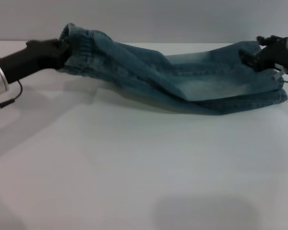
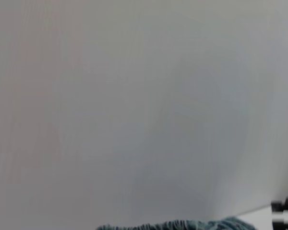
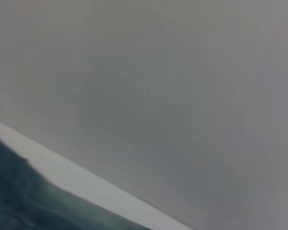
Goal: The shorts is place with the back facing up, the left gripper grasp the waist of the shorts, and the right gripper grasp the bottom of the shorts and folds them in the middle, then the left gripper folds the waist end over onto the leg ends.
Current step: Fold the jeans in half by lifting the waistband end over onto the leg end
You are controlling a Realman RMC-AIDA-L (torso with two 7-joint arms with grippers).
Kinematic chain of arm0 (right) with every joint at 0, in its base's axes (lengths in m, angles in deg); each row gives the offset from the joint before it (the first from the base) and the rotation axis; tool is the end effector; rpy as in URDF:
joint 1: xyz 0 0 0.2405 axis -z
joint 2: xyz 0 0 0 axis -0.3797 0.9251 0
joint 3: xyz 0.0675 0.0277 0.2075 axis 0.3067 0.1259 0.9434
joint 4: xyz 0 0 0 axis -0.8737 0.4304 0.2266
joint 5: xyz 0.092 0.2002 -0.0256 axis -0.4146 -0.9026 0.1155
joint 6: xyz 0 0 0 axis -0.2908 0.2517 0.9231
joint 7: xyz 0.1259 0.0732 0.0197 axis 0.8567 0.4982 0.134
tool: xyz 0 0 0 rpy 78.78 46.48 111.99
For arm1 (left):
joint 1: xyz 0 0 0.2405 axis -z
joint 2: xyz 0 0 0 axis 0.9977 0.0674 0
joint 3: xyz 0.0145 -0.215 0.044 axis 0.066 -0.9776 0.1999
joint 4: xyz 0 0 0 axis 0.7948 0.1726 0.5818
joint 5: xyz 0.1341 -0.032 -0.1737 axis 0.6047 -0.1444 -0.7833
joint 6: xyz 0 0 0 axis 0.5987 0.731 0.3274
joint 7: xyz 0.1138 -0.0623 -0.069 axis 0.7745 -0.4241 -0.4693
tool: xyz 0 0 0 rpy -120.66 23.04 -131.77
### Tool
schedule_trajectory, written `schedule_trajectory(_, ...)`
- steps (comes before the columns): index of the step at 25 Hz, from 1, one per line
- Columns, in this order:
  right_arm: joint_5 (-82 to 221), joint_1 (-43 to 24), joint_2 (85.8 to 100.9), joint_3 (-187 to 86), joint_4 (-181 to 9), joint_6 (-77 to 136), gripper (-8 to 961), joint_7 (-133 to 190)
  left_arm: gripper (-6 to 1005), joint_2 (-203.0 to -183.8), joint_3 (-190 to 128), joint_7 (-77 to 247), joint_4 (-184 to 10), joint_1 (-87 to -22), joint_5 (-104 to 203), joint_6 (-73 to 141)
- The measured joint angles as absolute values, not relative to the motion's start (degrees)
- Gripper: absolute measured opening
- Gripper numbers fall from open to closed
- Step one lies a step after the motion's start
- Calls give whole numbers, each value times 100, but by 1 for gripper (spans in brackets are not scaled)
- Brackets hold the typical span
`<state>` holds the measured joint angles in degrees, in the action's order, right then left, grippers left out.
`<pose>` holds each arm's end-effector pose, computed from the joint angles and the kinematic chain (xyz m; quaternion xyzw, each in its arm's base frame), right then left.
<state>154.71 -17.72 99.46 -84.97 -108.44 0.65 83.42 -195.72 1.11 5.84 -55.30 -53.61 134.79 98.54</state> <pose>0.2716 0.4315 0.0216 -0.8573 0.1951 0.0852 0.4688 -0.2442 0.3814 0.0509 -0.8543 -0.2754 -0.3233 0.2998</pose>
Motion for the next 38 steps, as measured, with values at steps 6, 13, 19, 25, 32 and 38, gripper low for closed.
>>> schedule_trajectory(6, 15472, -2029, 9965, -8810, -10613, 53, 576, 8387, 49, -19599, 124, 582, -5444, -5159, 13220, 9792)
schedule_trajectory(13, 15472, -2327, 9985, -9000, -10296, -242, 577, 8391, 50, -19594, 114, 537, -5317, -5008, 13206, 9823)
schedule_trajectory(19, 15472, -2553, 9998, -9185, -10170, -436, 577, 8397, 43, -19601, 143, 399, -5199, -4945, 13196, 9897)
schedule_trajectory(25, 15472, -2768, 10019, -9416, -10061, -679, 576, 8513, 42, -19605, 146, 379, -5108, -4889, 13130, 9912)
schedule_trajectory(32, 15405, -3109, 10026, -9658, -9743, -996, 576, 8553, 40, -19606, 146, 372, -5079, -4797, 13108, 9927)
schedule_trajectory(38, 15316, -3335, 10038, -9821, -9631, -1369, 577, 8686, 38, -19615, 155, 387, -5047, -4771, 13089, 9933)
